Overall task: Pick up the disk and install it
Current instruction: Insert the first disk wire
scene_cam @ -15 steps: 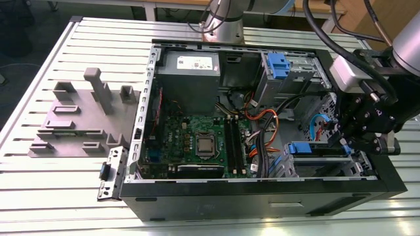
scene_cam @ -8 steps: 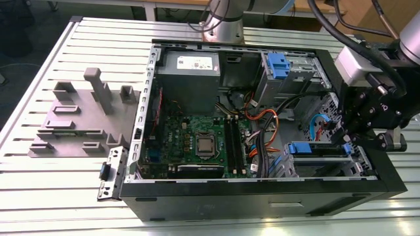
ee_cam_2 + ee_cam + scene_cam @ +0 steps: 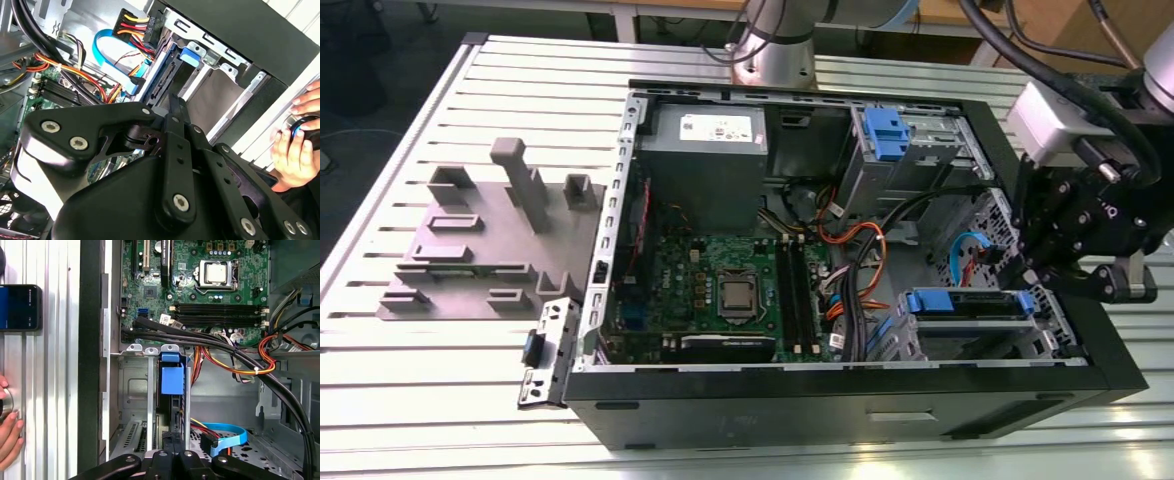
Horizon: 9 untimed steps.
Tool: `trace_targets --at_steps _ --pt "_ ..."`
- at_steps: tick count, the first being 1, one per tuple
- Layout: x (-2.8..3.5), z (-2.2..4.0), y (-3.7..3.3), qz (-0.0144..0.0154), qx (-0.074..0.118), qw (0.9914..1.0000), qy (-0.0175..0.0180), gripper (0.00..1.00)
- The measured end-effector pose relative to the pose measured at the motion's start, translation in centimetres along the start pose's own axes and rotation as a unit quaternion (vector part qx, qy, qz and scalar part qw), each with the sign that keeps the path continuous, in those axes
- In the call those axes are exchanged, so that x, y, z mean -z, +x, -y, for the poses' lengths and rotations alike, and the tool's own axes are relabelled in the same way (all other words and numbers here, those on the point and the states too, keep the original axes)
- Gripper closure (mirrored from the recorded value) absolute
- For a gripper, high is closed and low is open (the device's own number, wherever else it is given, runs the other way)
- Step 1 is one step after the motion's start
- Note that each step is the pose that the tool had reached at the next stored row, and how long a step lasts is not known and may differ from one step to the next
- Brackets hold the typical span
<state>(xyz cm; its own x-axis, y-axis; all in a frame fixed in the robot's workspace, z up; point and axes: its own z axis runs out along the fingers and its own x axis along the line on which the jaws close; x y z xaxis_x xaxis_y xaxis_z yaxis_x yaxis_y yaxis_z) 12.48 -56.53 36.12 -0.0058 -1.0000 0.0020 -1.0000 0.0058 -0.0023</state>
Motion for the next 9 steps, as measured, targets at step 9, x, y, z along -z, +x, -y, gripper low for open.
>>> trace_targets --at_steps 9 --pt "0.25 0.00 0.00 0.0000 0.000 1.00000 0.0000 0.89"
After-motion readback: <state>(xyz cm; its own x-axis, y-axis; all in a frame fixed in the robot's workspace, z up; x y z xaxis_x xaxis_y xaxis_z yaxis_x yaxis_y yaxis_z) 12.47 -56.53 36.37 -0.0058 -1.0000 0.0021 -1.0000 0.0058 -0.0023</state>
